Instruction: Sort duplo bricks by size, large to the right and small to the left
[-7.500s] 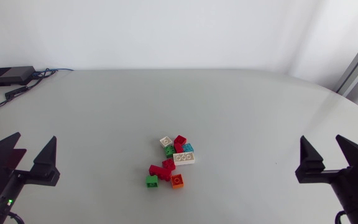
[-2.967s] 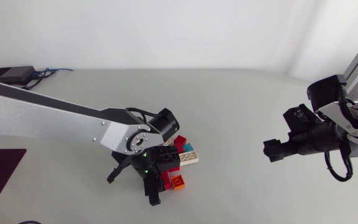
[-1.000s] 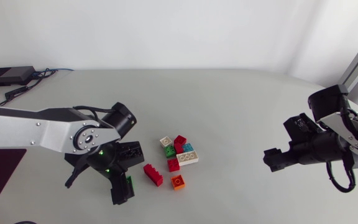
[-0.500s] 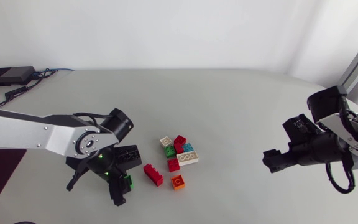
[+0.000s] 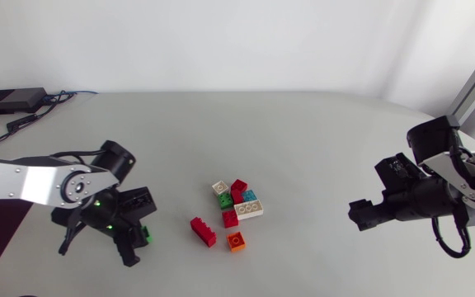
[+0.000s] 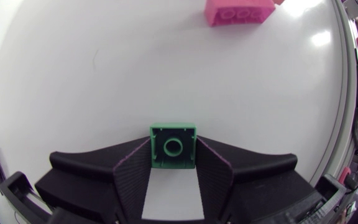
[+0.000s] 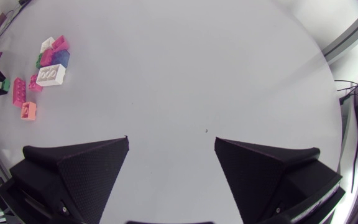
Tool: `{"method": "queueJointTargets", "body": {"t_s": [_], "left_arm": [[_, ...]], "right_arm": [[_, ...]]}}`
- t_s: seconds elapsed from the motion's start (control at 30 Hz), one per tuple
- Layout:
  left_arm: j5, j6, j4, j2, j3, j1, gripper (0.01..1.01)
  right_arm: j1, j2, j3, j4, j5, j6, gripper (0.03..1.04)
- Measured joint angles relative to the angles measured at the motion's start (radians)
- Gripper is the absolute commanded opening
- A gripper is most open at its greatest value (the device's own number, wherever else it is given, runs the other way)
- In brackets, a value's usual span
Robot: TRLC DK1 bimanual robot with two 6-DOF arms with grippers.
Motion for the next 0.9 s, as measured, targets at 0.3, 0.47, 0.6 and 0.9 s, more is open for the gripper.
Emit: {"method": "queueJointTargets", "body": {"t_s": [0.3, 0.47, 0.6, 0.9], "left_arm": [[0.026, 0.118, 0.005, -0.029, -0.031, 0.219, 0.993], [0.026, 0.074, 0.002, -0.09, -0.034, 0.165, 0.99], [0.026, -0.052, 0.0, -0.125, 0.003, 0.068, 0.989], [0.026, -0.415, 0.001, -0.047, 0.219, -0.257, 0.989]], "right_arm": [[0.007, 0.0, -0.003, 0.0, -0.003, 0.0, 1.0], [0.008, 0.0, -0.002, 0.0, -0.004, 0.0, 1.0], [0.016, 0.0, -0.002, -0.003, -0.003, 0.001, 1.0], [0.055, 0.0, 0.0, -0.005, -0.004, 0.016, 1.0]]}}
